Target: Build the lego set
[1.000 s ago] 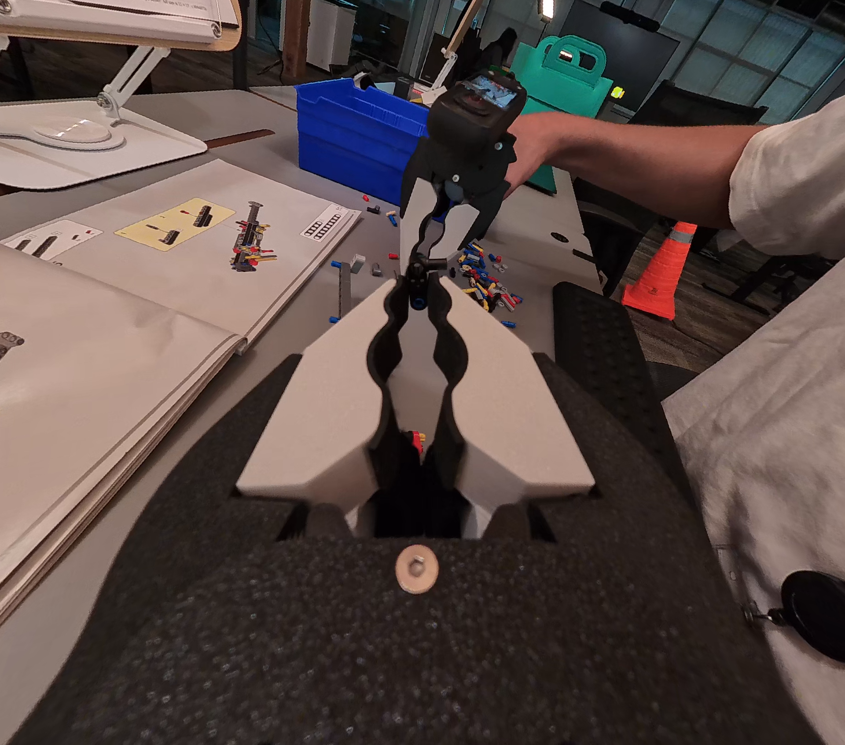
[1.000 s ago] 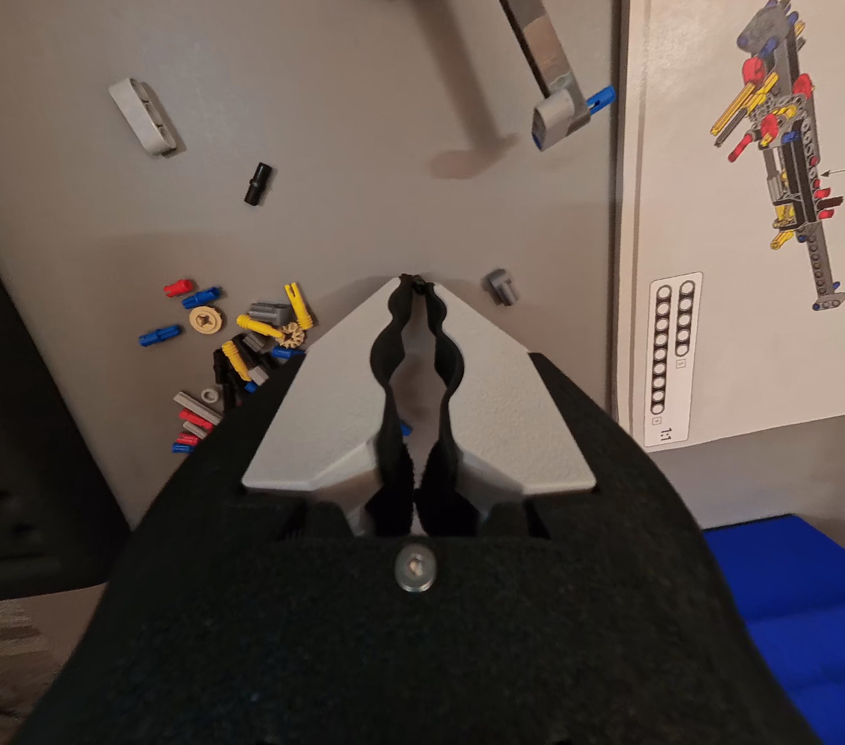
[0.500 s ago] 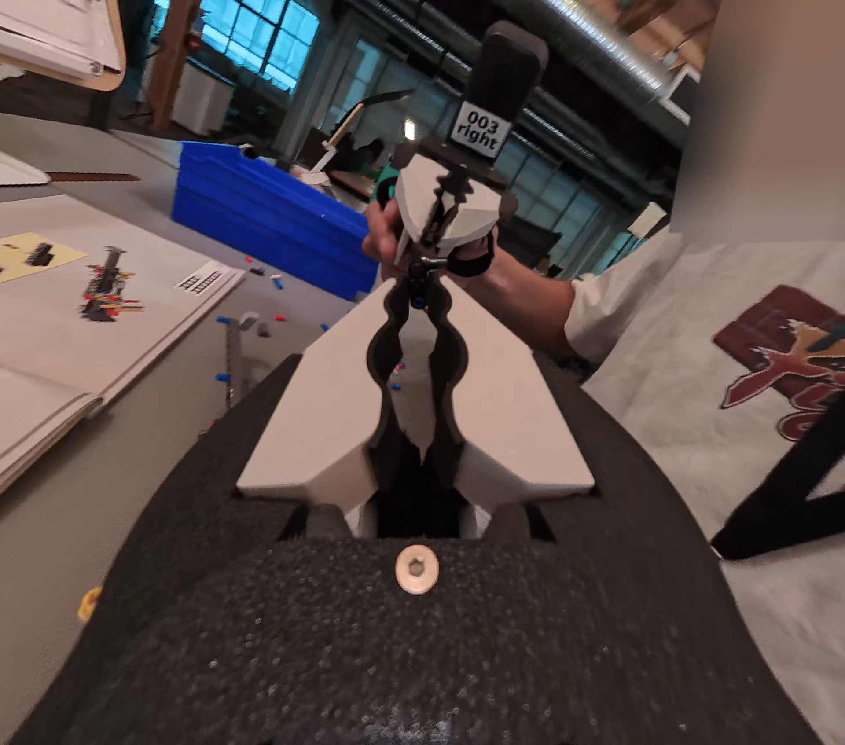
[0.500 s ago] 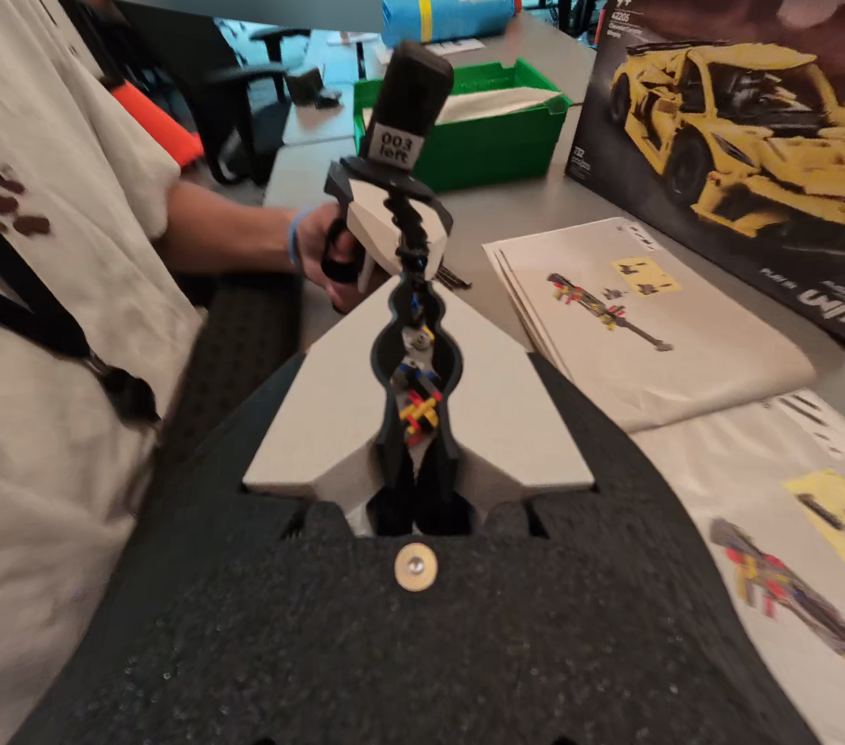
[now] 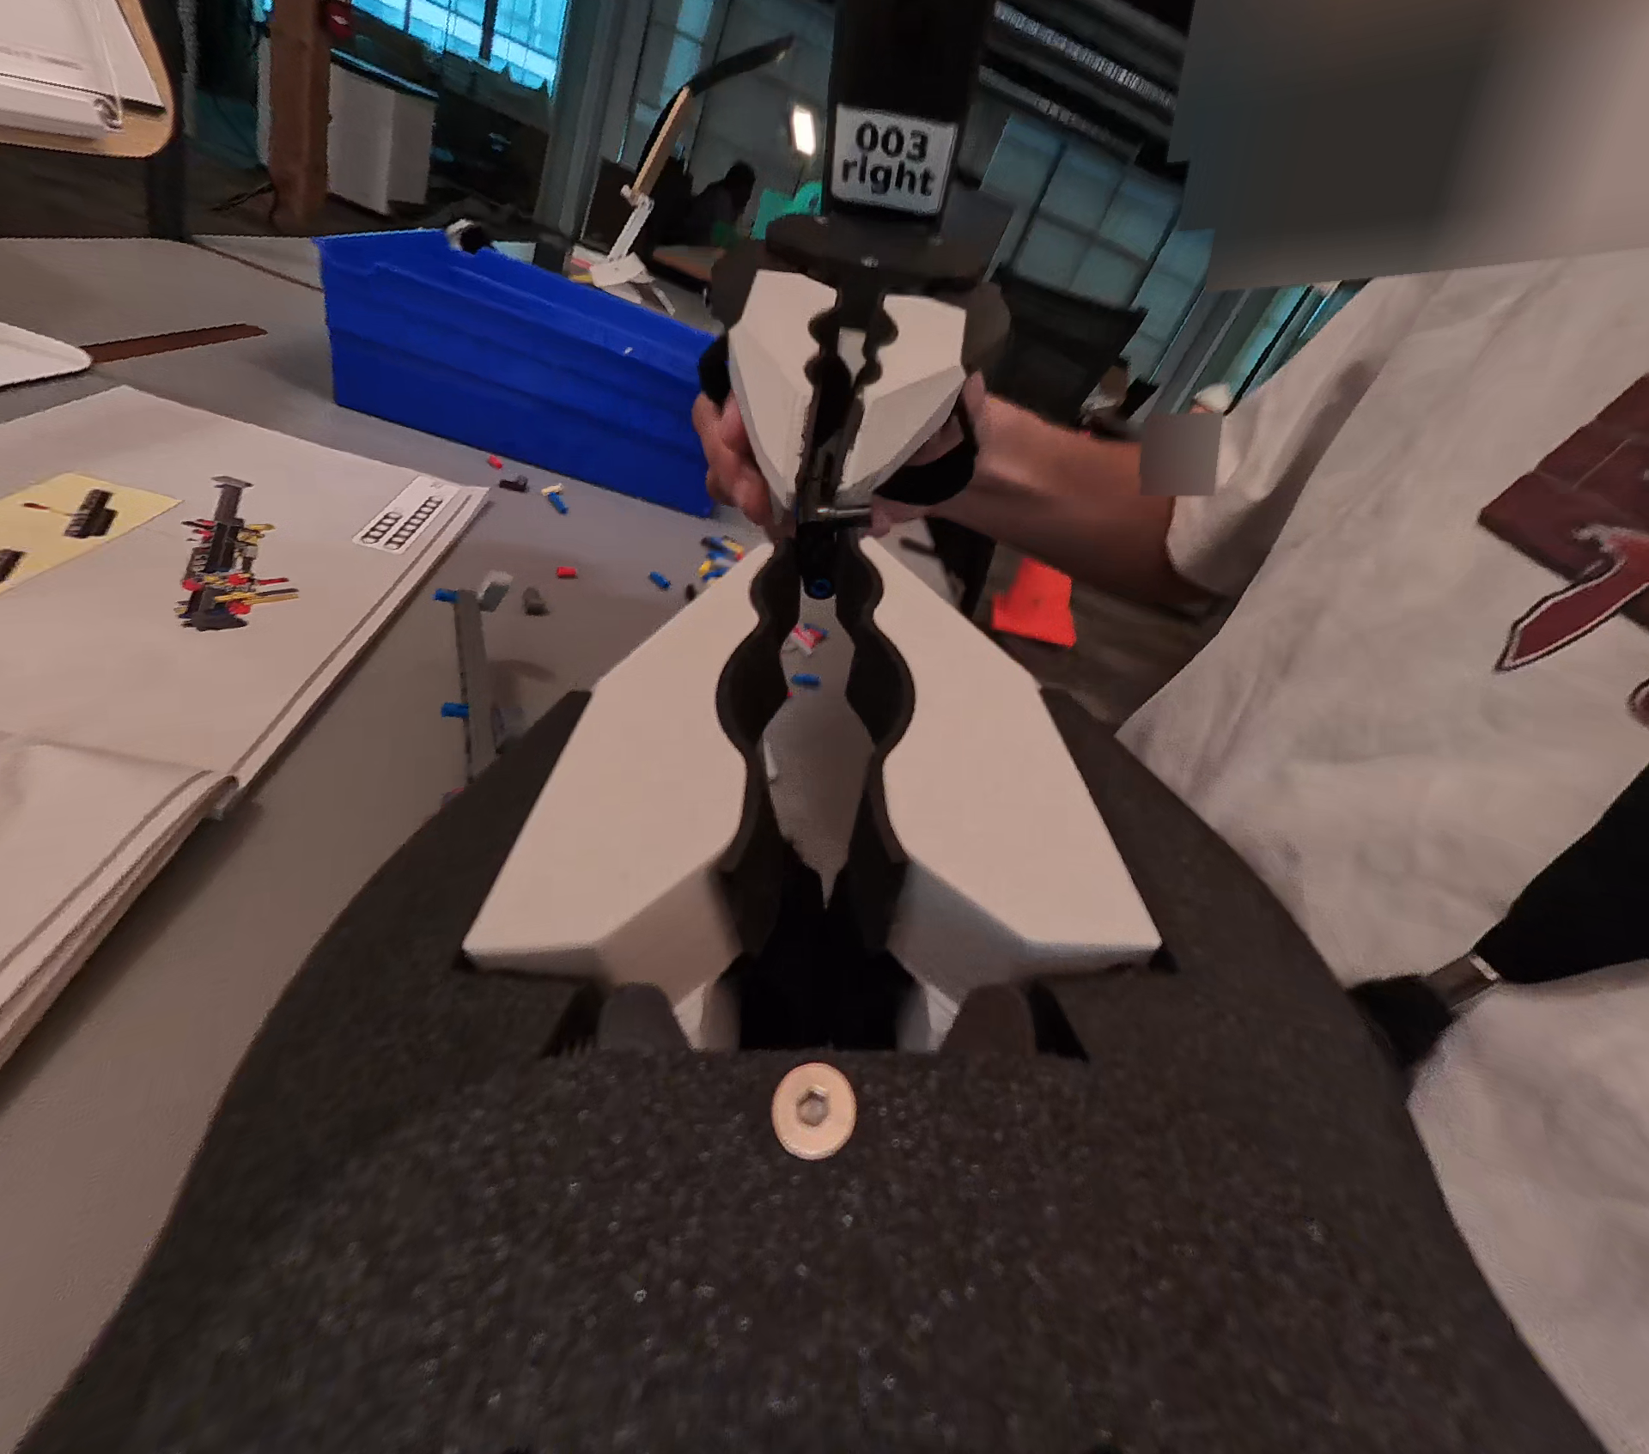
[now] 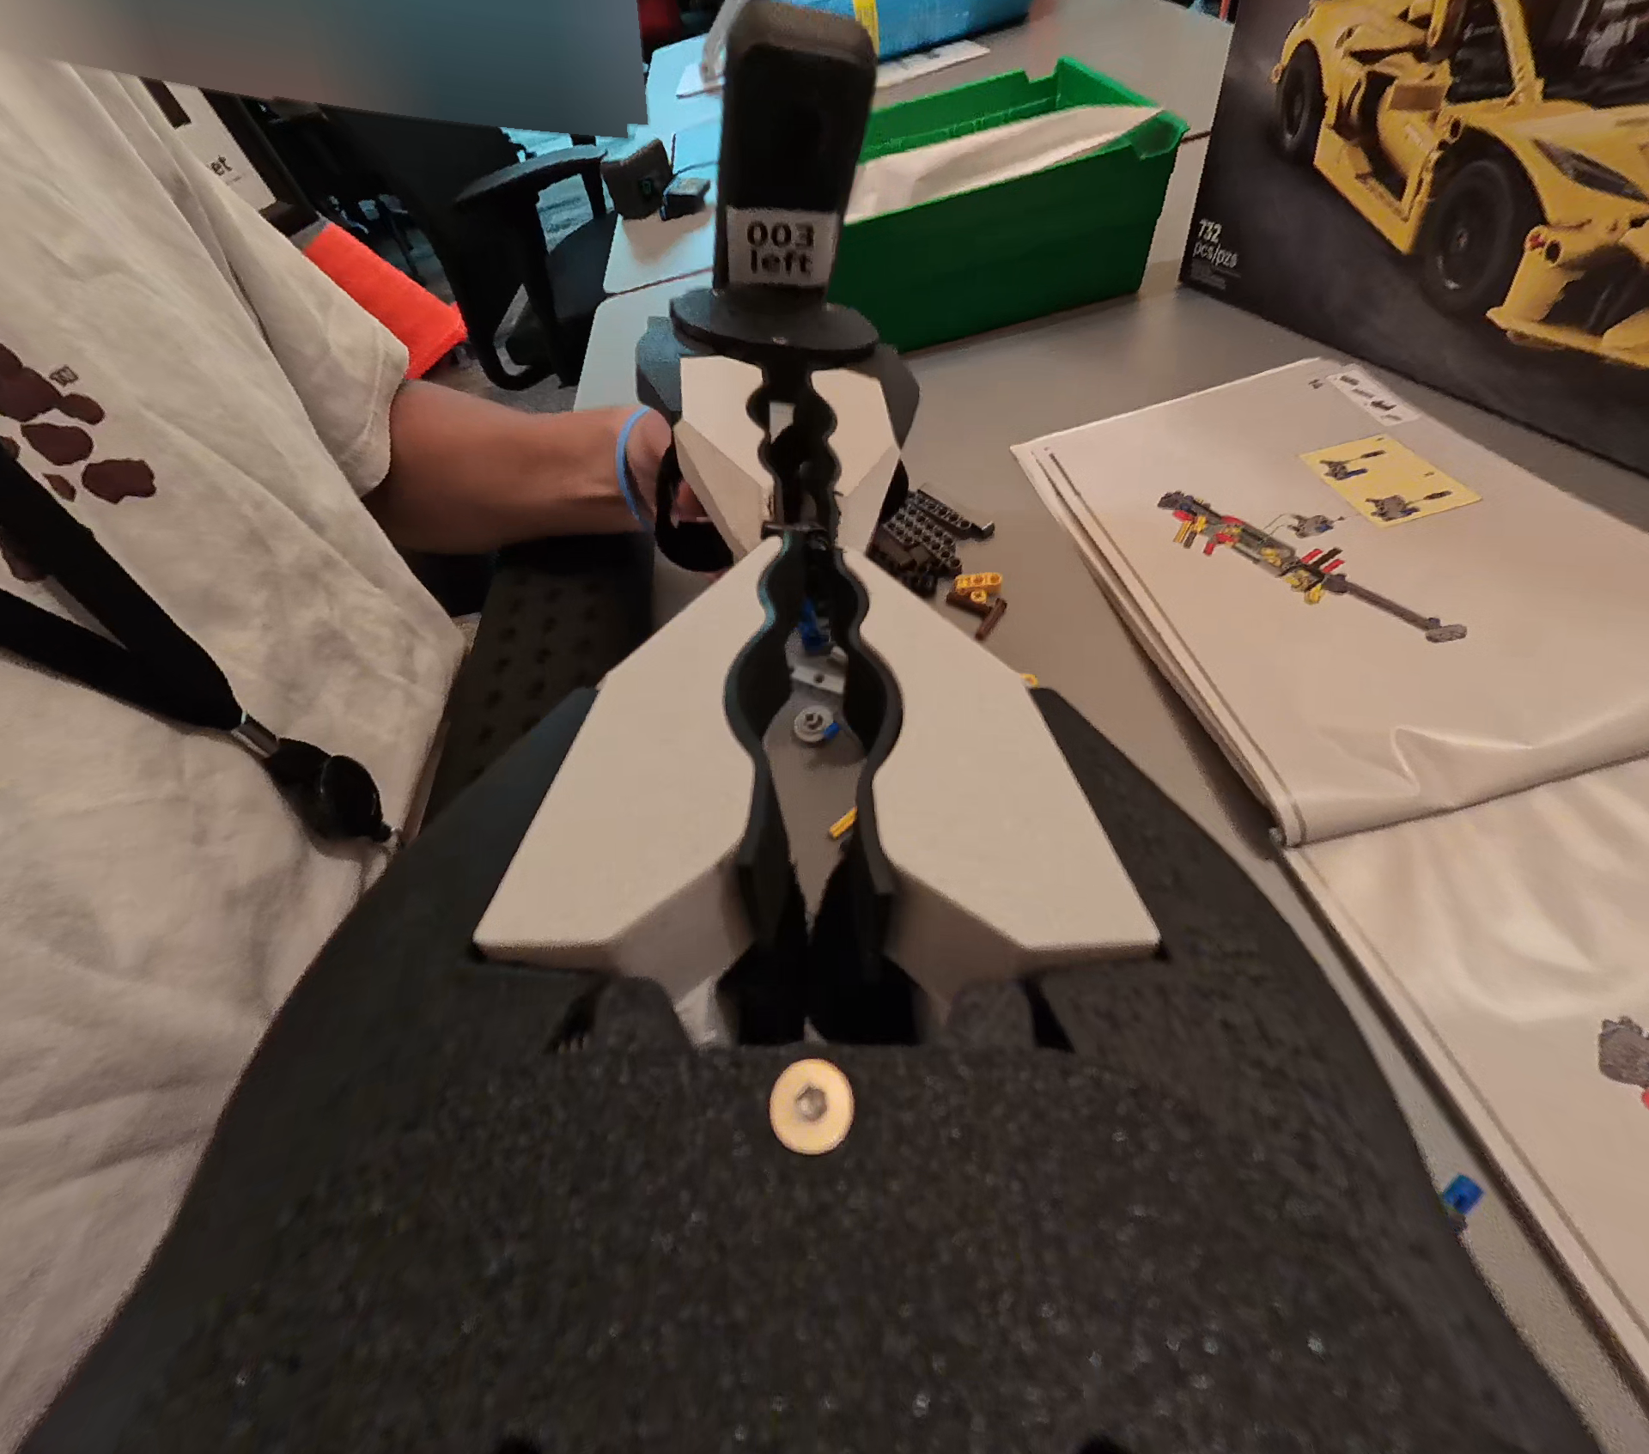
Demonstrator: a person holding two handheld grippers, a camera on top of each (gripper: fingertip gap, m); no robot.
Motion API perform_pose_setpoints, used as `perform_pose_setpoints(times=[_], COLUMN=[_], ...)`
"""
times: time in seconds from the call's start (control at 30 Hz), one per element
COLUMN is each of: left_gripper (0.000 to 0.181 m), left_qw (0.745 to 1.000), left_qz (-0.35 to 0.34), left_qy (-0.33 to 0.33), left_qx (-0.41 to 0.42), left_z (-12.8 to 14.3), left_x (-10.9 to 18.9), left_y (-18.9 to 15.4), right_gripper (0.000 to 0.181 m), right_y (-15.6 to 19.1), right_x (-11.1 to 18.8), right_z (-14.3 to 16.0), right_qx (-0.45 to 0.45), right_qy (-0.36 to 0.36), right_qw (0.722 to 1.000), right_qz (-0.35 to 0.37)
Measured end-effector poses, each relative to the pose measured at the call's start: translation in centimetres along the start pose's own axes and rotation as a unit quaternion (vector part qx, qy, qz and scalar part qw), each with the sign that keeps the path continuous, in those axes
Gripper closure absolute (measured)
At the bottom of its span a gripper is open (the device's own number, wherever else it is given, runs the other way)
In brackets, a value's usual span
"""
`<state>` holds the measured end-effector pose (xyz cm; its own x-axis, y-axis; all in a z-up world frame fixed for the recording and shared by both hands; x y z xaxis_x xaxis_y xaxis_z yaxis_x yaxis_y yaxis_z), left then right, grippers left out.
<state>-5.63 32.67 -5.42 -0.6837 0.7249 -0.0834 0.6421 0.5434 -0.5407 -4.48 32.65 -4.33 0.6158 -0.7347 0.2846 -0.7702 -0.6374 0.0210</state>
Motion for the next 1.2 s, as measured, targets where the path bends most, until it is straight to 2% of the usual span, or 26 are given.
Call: perform_pose_setpoints(times=[0.23,0.5,0.63,0.73,0.97,1.13,1.2], left_gripper=[0.175,0.175,0.174,0.174,0.174,0.174,0.175], left_qw=[0.985,0.985,0.986,0.984,0.983,0.981,0.986], left_qz=[-0.074,-0.03,-0.009,0.005,0.023,0.015,0.036], left_qy=[0.106,0.116,0.129,0.151,0.17,0.176,0.152], left_qx=[-0.115,-0.123,-0.107,-0.096,-0.072,-0.076,-0.065], left_z=[3.0,3.5,3.9,4.6,5.2,5.5,4.7], left_x=[-0.5,-0.8,-0.6,-0.4,-0.1,-0.2,-0.3], left_y=[1.2,-0.3,-0.7,-0.7,-0.9,-0.6,-1.3], right_gripper=[0.178,0.179,0.178,0.178,0.177,0.178,0.178], right_y=[0.8,2.4,2.8,3.1,3.4,3.3,3.5], right_x=[0.2,0.6,0.4,0.2,-0.2,-0.2,0.0], right_z=[3.3,3.2,3.4,3.9,4.1,4.5,3.5], right_qx=[-0.043,-0.116,-0.073,0.025,0.135,0.094,0.036], right_qy=[0.048,-0.045,-0.036,0.013,0.044,0.037,-0.01], right_qw=[0.997,0.986,0.991,0.997,0.989,0.994,0.998], right_qz=[-0.04,-0.114,-0.104,-0.076,-0.04,-0.042,-0.058])
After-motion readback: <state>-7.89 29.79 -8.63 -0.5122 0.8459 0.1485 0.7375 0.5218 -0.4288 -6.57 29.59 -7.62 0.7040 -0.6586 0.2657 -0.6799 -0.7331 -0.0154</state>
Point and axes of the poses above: each gripper's, where its closed fingertips meet, x back along the fingers, z out of its underside, y = z × x across the jaws, the point moved 1 cm from there along x, back along the fingers, and after that the axes turned 11 degrees about x, right-handed, at the moved point
